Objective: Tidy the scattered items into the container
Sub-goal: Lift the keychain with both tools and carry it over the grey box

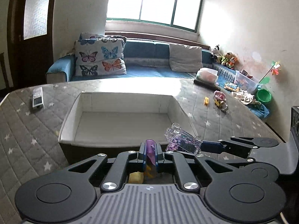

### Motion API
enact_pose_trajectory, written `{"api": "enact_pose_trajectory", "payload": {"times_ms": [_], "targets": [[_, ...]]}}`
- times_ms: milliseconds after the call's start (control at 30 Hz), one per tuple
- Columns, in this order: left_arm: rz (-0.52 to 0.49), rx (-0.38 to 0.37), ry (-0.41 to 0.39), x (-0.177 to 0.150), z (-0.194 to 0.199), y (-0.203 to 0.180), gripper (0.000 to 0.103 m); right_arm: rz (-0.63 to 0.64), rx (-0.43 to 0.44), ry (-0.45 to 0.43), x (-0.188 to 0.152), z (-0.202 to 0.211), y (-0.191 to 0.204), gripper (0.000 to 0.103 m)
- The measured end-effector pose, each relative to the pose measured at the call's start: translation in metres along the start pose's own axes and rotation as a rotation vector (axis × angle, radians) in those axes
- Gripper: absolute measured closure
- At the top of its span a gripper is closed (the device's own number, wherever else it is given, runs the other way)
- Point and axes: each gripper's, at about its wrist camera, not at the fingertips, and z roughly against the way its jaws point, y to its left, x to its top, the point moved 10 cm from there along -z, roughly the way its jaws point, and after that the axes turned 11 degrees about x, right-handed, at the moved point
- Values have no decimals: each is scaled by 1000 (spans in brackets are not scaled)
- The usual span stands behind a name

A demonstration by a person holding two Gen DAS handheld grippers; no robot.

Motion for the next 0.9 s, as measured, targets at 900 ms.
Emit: {"api": "enact_pose_trajectory", "payload": {"times_ms": [900], "targets": [[-38, 53, -6, 75, -63, 15, 94, -20, -58, -37, 73, -46, -41, 56]]}}
